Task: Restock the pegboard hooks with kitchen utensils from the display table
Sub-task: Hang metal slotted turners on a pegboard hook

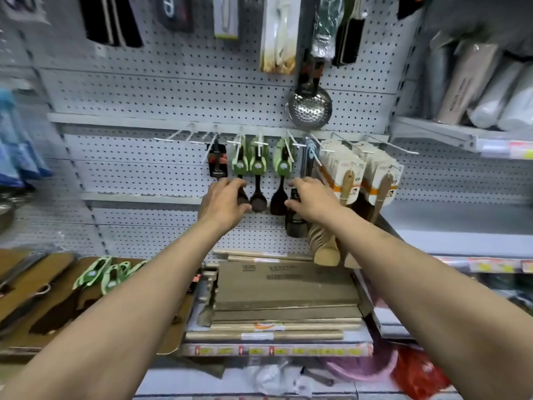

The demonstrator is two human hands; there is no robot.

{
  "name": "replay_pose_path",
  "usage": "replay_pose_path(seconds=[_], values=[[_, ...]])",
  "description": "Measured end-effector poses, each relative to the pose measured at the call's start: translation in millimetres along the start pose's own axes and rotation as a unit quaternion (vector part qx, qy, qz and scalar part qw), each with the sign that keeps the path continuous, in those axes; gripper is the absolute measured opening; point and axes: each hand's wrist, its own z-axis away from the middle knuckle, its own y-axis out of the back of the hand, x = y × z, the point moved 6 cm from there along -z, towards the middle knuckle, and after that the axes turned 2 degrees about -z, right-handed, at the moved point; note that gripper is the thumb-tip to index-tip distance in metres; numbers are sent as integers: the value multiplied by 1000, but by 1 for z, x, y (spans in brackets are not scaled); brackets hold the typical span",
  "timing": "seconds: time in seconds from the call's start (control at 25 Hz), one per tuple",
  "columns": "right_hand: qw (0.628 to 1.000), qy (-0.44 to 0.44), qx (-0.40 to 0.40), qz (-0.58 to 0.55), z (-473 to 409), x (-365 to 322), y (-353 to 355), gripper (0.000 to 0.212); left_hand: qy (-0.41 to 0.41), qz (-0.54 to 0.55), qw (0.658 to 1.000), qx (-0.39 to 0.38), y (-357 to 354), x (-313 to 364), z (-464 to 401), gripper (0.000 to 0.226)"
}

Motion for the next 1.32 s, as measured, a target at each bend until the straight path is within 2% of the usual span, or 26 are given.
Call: replay_pose_path(seconds=[0.16, 0.32, 0.84, 1.04, 1.32], values=[[995, 70, 65, 35, 31, -60, 20, 56, -25, -50, 998, 29, 55, -22, 42, 52], [991, 108, 69, 33, 46, -127, 9, 57, -28, -62, 997, 42, 92, -72, 68, 53], [987, 156, 28, -39, -5, -477, -56, 58, 18, -124, 992, 29, 247, -388, 93, 54], [983, 177, 7, -52, -44, -579, -88, 57, 41, -142, 988, 37, 290, -485, 87, 53], [976, 207, -25, -60, -136, -688, -167, 60, 82, -155, 984, 37, 300, -616, 48, 51]])
